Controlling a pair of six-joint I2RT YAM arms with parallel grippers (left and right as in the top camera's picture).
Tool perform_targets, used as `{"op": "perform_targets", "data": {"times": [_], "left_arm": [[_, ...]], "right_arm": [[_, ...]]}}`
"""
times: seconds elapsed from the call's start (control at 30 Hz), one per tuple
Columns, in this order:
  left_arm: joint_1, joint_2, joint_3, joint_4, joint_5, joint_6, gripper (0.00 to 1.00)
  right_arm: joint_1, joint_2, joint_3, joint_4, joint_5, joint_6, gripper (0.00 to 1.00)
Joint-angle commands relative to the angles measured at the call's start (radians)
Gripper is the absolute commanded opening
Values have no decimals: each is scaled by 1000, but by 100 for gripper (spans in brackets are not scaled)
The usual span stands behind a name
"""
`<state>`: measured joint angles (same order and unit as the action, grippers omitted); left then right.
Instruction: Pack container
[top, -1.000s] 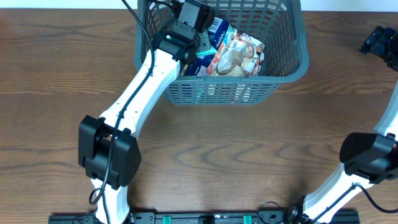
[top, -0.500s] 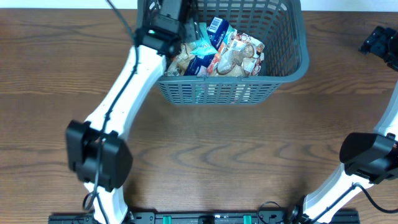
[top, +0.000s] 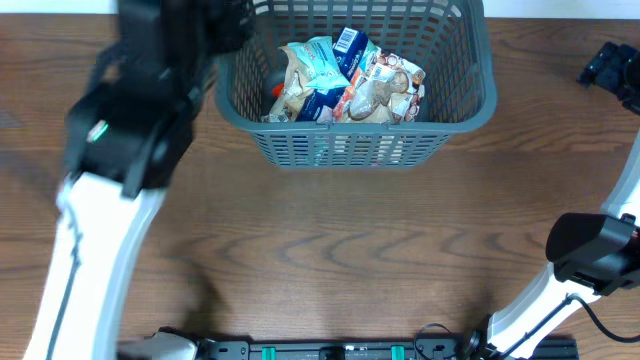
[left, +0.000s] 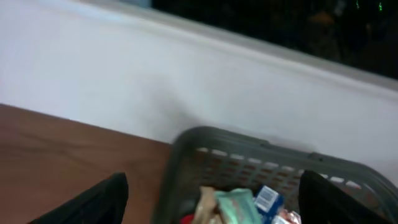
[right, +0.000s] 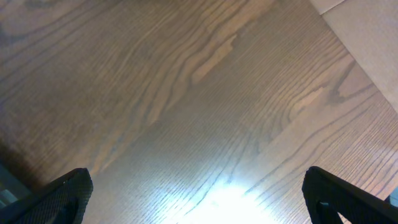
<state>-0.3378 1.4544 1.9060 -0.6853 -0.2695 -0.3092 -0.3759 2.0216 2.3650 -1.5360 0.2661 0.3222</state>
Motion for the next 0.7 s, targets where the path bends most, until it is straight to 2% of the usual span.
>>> {"op": "perform_targets", "data": {"times": [0.0,0.1,0.33,0.53,0.67], "left_arm": [[0,-106,14,-50,-140,22,75],[1,-199,14,-128,-151,36,76],[1,-378,14,-448,-174,26,75],[1,-484,14,-748,-267,-158,76],[1,-517,13,-847,-269,-187,75]], "right_arm": [[-3,-5,-3,-1,14,10,99],[-3,-5,-3,-1,14,10,99],[-3,-5,-3,-1,14,11,99],[-3,-5,-3,-1,14,10,99],[-3,-5,-3,-1,14,10,99]]}}
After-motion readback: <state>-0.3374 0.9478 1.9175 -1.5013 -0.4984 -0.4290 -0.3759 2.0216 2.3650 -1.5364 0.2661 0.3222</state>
